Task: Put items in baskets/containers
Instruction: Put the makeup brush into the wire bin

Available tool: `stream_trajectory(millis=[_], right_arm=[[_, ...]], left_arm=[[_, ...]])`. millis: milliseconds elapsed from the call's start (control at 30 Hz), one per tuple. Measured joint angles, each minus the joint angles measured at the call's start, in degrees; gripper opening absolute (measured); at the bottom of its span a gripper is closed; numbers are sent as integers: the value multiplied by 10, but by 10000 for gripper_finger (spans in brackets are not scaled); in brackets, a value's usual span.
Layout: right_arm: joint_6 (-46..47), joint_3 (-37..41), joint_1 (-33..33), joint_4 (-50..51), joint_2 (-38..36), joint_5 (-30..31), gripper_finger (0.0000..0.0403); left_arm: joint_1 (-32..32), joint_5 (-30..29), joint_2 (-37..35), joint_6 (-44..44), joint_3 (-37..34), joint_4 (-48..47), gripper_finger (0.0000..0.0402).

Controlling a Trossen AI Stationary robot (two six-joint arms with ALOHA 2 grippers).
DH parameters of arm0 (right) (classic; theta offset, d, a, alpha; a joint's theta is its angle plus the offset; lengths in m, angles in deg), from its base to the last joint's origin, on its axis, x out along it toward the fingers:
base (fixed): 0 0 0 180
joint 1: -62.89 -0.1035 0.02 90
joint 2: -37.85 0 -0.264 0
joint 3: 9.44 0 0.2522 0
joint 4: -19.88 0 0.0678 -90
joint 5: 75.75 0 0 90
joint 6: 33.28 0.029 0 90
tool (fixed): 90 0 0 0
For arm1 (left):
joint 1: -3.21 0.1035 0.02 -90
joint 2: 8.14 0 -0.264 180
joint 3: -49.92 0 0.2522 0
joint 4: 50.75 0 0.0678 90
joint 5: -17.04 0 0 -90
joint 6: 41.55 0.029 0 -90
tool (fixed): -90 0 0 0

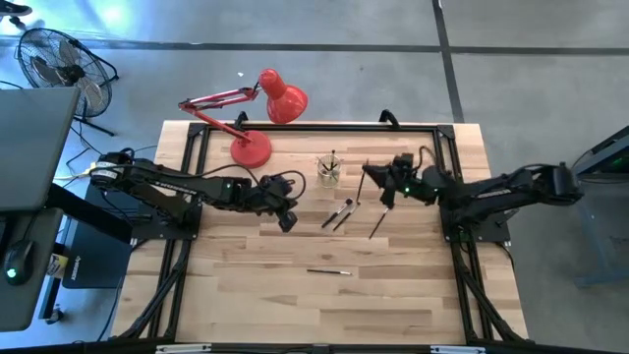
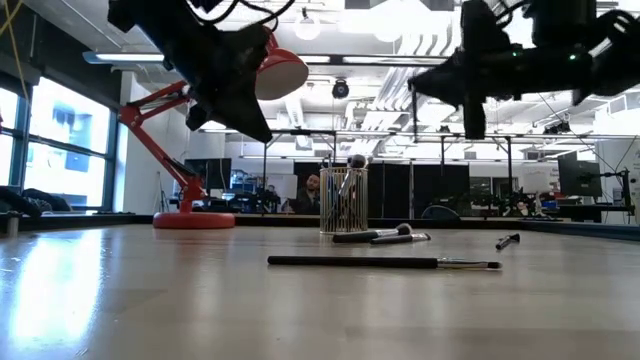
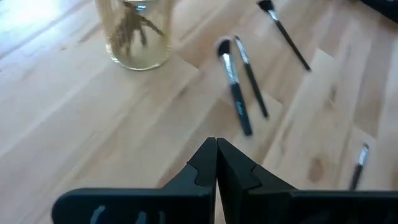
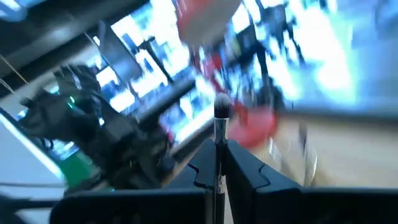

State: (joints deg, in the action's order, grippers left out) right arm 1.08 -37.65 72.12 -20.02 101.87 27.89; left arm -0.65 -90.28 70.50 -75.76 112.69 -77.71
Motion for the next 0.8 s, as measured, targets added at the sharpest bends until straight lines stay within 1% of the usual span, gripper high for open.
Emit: stream_trajectory(millis=[67,167,233,367,500,633,800], right_arm=[[-70,1,20,-71,20,-2,8],[-161,-25,53,-126,56,-7,8],[-195,-53,80,-140,86,-41,8],[-205,-116,138,-150,163,-176,8],[-224,-167,174,-194,241,-267,8],[-229,-195,196,-197,304,-326,8],[-254,-205,208,-193,376,-351,8]], left_arm=[[13,0,0,-11,0,0,0],[32,2,0,-28,0,-1,0],[45,3,0,-38,0,-1,0],[72,15,0,-54,0,-1,0],[93,35,0,-74,0,-2,0],[99,43,0,-93,0,-2,0],[99,44,0,-98,0,-2,0]])
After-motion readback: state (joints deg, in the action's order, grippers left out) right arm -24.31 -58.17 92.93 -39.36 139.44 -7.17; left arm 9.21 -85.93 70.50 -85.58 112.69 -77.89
